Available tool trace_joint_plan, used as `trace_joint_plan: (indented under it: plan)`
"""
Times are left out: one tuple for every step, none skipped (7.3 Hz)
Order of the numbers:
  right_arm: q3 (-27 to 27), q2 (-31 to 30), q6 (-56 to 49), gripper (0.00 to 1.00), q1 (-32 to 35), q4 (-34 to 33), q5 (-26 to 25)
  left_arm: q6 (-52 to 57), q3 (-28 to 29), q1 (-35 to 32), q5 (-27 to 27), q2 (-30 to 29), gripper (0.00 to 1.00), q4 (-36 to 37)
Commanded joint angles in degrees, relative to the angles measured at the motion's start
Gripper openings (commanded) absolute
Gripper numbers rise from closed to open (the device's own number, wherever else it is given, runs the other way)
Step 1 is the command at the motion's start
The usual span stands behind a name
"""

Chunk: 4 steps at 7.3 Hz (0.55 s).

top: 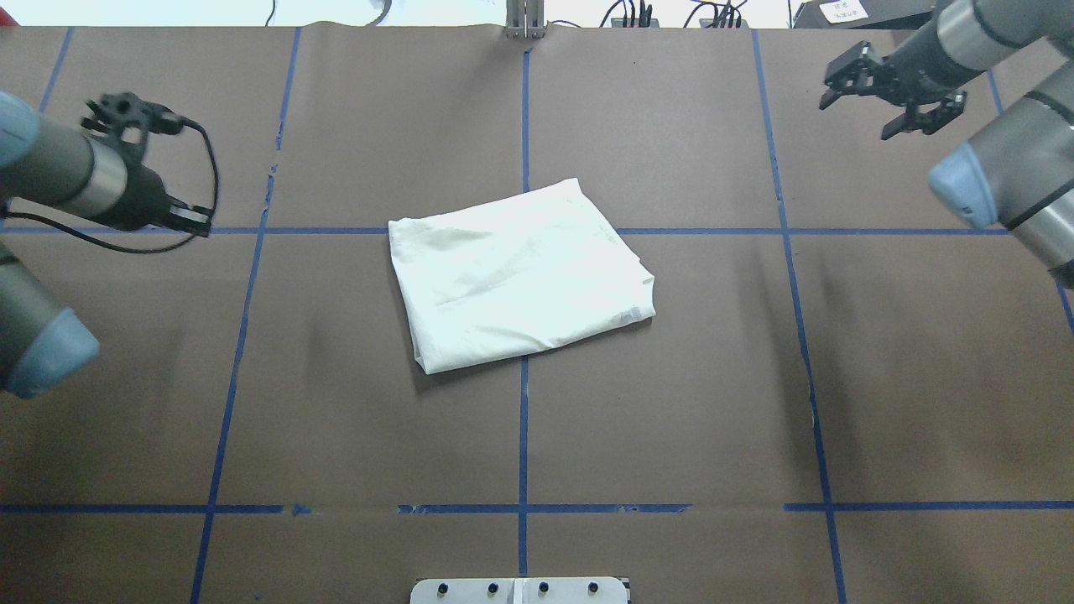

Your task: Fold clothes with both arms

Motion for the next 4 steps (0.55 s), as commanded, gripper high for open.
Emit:
trace_joint_plan:
  plan:
    - [0.6,-7.6,-19.7,1.0,8.6,-0.2,3.2,23.1,10.4,-19.8,-10.2,1.2,0.11,-0.2]
    - [0.6,-9.9,-30.4,1.0,11.9,-3.6,3.4,28.6,15.2,-25.3,-12.4,0.4,0.32,0.0]
    - [0.6,-11.6,-41.3,1.0,14.9,-8.9,3.4,29.0,16.0,-27.9,-12.5,0.4,0.4,0.6]
    - [0.5,-13.7,-51.5,1.0,17.1,-13.7,3.4,29.1,16.0,-30.7,-12.6,-0.6,0.51,6.3]
